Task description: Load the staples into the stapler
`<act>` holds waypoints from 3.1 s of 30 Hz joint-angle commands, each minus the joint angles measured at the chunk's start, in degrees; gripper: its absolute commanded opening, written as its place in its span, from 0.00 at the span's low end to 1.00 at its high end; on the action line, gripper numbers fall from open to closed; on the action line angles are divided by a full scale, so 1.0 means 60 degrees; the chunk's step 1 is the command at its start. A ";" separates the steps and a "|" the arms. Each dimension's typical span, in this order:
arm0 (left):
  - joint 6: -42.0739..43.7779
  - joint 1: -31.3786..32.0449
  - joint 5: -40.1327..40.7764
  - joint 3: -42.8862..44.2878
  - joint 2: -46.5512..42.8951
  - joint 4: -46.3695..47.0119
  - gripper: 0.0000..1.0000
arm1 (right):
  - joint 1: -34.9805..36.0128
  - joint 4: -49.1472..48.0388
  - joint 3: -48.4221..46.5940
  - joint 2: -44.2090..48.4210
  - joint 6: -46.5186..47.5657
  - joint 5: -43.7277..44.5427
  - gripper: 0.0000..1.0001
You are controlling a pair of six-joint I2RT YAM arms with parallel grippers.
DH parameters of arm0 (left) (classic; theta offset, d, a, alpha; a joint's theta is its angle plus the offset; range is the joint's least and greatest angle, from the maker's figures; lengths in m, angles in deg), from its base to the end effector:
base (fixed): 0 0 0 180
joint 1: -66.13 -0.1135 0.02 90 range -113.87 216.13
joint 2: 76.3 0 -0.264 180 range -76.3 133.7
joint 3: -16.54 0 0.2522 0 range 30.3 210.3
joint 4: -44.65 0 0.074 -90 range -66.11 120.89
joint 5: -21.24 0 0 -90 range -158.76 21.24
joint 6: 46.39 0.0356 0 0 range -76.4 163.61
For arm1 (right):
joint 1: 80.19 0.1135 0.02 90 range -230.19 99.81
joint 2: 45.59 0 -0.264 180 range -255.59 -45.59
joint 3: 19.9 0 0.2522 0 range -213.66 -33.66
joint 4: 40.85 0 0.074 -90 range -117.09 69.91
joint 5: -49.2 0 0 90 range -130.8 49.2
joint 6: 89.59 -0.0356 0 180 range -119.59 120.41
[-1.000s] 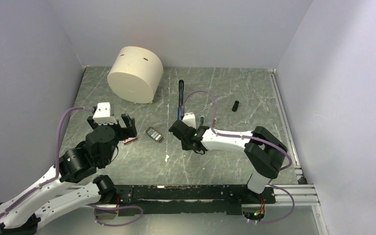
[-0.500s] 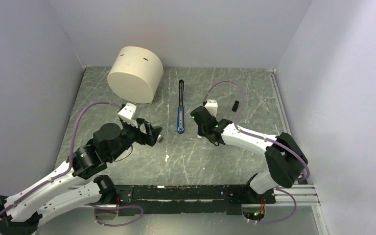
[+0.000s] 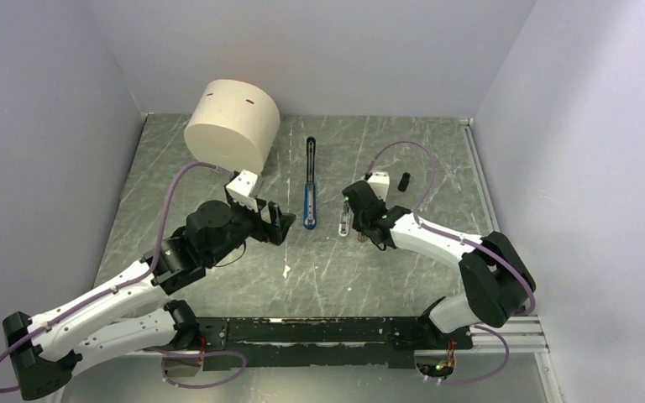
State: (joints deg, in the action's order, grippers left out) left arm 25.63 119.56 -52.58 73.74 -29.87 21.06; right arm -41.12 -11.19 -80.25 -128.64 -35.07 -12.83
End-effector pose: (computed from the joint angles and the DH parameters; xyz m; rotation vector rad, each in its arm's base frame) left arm 0.1219 -0.1477 0.3279 0.3574 1.7962 -0.6374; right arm 0.2319 0.1667 0.1947 0.1251 2.3421 0.0192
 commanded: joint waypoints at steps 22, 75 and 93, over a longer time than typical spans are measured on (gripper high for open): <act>0.0014 0.0016 0.0431 -0.0074 0.0161 0.0746 0.89 | -0.0291 -0.0804 0.0660 -0.0168 0.0261 0.0239 0.21; -0.0037 0.0014 0.0570 -0.0163 0.0220 0.0689 0.89 | -0.0403 -0.0907 0.0683 0.0138 0.0282 0.0118 0.22; -0.0051 0.0010 0.0593 -0.0145 0.0271 0.0622 0.89 | -0.0414 -0.1003 0.0779 -0.0480 0.0253 -0.0101 0.22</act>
State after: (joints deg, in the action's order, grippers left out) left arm 25.58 119.56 -49.89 72.86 -28.14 23.80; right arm -43.11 -16.52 -76.14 -130.65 -33.00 -14.32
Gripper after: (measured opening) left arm 0.889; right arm 0.223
